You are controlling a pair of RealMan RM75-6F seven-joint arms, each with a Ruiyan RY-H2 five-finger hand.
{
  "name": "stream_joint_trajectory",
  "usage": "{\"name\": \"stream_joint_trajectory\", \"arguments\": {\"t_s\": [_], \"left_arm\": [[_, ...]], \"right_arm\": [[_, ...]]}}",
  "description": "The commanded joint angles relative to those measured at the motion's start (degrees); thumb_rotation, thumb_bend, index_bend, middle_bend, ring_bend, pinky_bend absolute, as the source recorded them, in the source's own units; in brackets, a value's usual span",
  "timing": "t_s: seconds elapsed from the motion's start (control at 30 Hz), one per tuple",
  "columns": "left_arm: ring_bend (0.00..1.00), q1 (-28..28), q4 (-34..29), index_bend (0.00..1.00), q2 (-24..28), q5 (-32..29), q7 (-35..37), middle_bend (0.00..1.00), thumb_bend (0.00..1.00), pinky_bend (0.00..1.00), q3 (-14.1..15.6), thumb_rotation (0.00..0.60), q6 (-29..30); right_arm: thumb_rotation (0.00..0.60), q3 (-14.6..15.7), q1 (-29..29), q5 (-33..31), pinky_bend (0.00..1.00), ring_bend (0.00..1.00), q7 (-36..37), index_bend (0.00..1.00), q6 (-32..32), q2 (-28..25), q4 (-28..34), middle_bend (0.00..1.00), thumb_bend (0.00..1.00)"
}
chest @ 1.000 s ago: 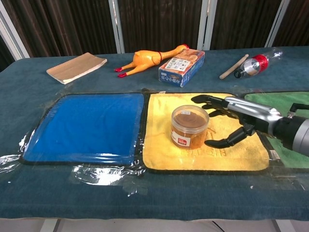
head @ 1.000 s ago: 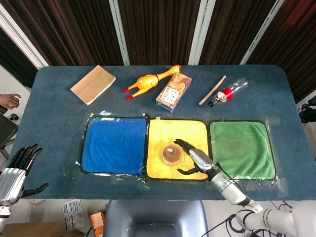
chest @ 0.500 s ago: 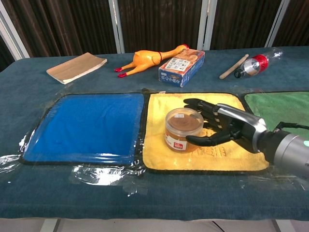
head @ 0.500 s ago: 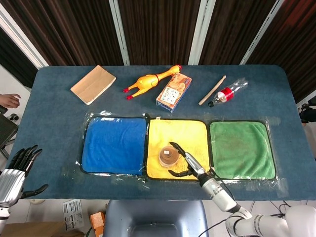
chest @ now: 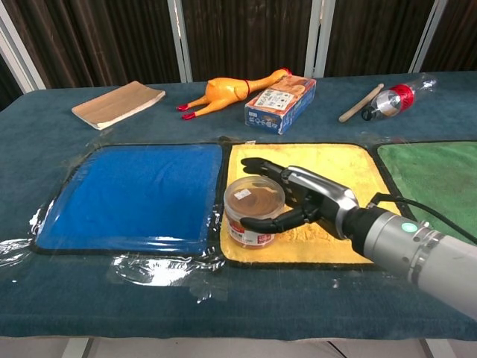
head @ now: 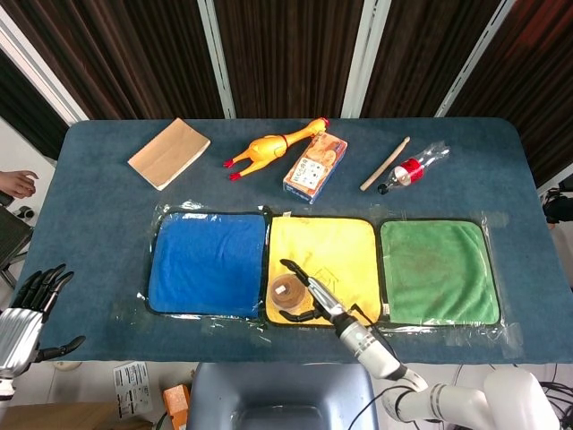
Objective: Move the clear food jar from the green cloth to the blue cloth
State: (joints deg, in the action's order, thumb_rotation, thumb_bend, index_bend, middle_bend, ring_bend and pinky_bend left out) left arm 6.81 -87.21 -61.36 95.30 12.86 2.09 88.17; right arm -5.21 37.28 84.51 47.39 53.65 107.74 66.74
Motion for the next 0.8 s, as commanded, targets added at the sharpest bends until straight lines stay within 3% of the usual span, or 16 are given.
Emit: {"name": "stream_joint_trajectory", "arguments": {"t_s": [0.03,0.27,0.47,0.63,0.8], "left_arm": [[0.0,-0.2,0.0,0.03,0.1,-0.1,0.2,0.0,0.0,0.03,-0.1,0.6,0.3],[0.0,-0.7,0.3,0.03,0.5,0.3,1.2,0.0,0.0,0.03,-0.1,0.6,1.5],[0.0,-0.9,0.4,0.03,0.6,0.5,1.4,0.0,0.0,0.03,0.0,0.6,1.8],[0.0,-1.0,0.5,0.03,0.7,0.7,1.8,0.0,0.0,0.03,0.0,0.6,2.0],[0.0,-1.0,0.6,0.03,0.6,0.7,1.9,0.0,0.0,0.03,0.0,0.6,2.0]], "right_arm": [[0.6,-0.7,2.1,1.4,0.12,0.0,-2.5,0.0,-0.3,3.3,-3.9,0.0,0.2],[0.6,-1.9,4.5,2.6,0.12,0.0,-6.3,0.0,1.3,9.4,-12.1,0.0,0.2],[0.6,-2.6,5.8,3.2,0.11,0.0,-7.6,0.0,2.3,11.4,-16.0,0.0,0.2],[0.6,-7.0,10.7,1.5,0.1,0.0,-8.9,0.0,0.0,14.5,-21.4,0.0,0.2],[0.6,-8.9,13.1,0.2,0.1,0.0,-9.0,0.0,-1.2,15.7,-22.4,0.0,0.2]]}}
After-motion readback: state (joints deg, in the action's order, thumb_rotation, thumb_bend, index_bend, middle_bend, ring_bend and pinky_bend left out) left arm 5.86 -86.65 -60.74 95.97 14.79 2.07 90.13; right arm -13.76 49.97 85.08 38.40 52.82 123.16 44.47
